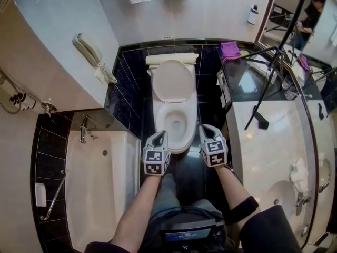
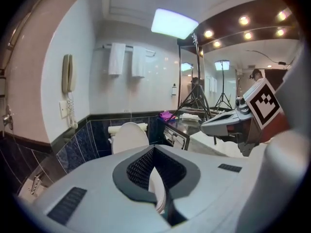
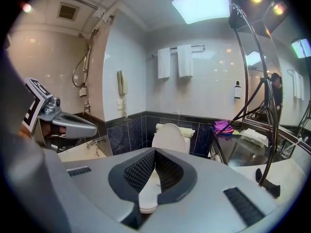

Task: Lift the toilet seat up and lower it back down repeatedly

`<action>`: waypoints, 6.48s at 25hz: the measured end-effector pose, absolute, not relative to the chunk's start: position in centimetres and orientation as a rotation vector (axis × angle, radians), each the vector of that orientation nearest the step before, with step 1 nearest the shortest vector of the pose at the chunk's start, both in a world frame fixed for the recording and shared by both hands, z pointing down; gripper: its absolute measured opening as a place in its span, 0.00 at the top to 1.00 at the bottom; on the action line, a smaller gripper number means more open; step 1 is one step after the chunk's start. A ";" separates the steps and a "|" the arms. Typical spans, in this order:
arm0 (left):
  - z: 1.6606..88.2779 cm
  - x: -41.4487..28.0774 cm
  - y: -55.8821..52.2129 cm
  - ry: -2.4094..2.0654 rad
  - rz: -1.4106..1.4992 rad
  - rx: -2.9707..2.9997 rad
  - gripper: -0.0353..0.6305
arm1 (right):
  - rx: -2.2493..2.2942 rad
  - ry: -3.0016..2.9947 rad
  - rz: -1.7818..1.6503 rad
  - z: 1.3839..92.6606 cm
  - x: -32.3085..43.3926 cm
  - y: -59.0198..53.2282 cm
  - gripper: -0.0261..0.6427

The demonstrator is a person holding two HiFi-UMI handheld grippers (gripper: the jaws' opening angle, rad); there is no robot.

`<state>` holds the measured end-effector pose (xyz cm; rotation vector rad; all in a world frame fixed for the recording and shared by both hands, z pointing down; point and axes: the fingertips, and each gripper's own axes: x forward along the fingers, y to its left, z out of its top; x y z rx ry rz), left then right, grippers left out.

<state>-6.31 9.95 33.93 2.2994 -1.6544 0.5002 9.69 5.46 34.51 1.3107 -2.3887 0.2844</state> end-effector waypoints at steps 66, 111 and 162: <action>68.2 -6.1 -2.3 -1.565 0.611 2.398 0.97 | 1.421 -1.845 1.781 91.9 10.2 -2.9 0.72; 78.6 -9.2 8.4 -1.363 0.793 2.064 0.97 | 1.377 -1.805 1.986 81.5 9.3 -6.3 0.77; 54.3 -9.2 -25.5 -1.311 0.595 2.272 0.97 | 1.508 -2.212 0.434 44.1 5.0 -28.1 0.94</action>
